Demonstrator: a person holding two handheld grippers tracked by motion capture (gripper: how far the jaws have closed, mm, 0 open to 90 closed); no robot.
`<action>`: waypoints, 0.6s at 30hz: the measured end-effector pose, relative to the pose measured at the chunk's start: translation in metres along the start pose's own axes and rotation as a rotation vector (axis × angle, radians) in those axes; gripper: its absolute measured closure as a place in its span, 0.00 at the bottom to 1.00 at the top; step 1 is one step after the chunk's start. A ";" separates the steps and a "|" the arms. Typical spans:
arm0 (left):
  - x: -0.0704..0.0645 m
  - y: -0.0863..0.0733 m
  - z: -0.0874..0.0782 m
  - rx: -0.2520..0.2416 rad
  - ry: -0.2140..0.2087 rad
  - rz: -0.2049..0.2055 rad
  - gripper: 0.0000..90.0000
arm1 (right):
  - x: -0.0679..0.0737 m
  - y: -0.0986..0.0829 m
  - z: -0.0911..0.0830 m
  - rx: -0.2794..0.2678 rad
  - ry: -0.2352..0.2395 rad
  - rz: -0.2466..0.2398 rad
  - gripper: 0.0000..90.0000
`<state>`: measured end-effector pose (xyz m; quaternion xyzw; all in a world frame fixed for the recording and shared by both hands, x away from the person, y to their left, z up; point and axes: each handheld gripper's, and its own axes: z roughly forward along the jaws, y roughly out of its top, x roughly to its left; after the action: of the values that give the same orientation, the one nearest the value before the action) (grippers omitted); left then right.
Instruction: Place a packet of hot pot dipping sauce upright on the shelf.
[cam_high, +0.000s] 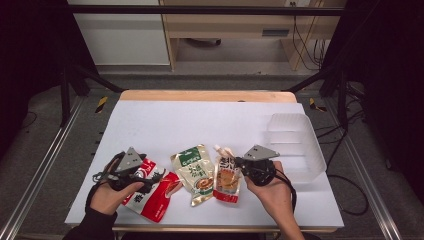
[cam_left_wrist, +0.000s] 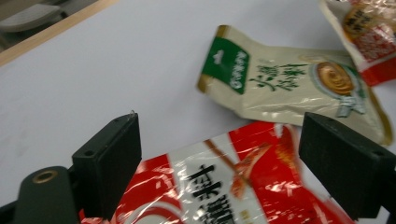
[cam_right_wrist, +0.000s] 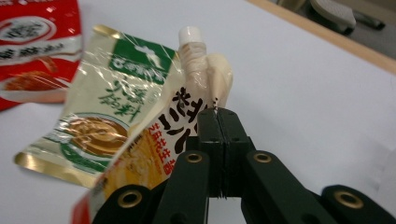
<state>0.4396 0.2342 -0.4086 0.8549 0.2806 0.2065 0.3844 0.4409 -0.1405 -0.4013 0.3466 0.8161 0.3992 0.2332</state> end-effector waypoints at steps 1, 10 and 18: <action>-0.004 0.003 0.002 0.004 -0.008 0.009 0.16 | 0.002 0.006 -0.008 -0.023 0.027 -0.018 1.00; -0.026 0.043 0.017 0.008 -0.094 0.100 0.23 | 0.004 0.022 -0.016 -0.082 0.119 -0.077 1.00; -0.029 0.086 0.037 0.013 -0.149 0.169 0.29 | 0.003 0.034 -0.013 -0.114 0.162 -0.113 1.00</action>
<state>0.4666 0.1485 -0.3687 0.8909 0.1793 0.1721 0.3801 0.4435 -0.1293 -0.3667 0.2528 0.8265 0.4579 0.2081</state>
